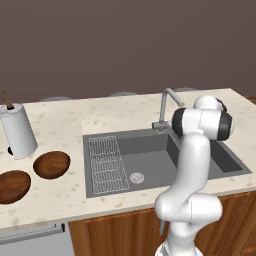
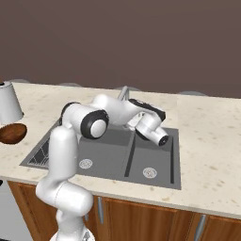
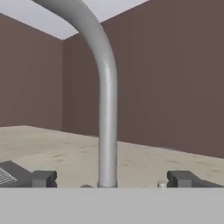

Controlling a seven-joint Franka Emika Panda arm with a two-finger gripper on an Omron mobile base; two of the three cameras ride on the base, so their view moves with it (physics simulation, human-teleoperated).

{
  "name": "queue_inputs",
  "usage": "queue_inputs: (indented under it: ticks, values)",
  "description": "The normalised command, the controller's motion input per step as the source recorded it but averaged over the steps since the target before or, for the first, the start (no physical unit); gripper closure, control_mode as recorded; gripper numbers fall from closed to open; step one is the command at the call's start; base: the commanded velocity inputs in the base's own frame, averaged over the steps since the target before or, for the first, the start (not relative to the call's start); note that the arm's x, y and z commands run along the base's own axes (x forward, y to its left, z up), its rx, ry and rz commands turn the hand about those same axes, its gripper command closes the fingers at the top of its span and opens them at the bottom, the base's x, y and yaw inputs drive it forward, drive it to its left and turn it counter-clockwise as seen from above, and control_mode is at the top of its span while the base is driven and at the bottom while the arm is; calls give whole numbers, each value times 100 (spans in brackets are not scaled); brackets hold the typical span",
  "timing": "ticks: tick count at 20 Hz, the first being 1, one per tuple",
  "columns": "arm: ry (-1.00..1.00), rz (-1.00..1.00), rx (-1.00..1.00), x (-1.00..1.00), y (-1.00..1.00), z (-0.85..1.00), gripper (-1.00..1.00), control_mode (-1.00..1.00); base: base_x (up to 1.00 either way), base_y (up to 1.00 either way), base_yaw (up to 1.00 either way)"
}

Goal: Rinse each bowl for a few seconds and place them down in the sink or on the counter.

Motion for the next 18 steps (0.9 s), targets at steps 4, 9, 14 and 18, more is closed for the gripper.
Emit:
queue_inputs:
  ticks: [4, 9, 14, 18]
  values:
    - [0, 0, 0, 39, 0, -18, -100, -100, 0, 0, 0]
    - [0, -1, 0, 45, 0, -20, -100, -100, 0, 0, 0]
    - [0, -1, 0, 41, -3, -21, -100, -100, 0, 0, 0]
    - [1, 0, 0, 33, -12, -25, -100, -100, 0, 0, 0]
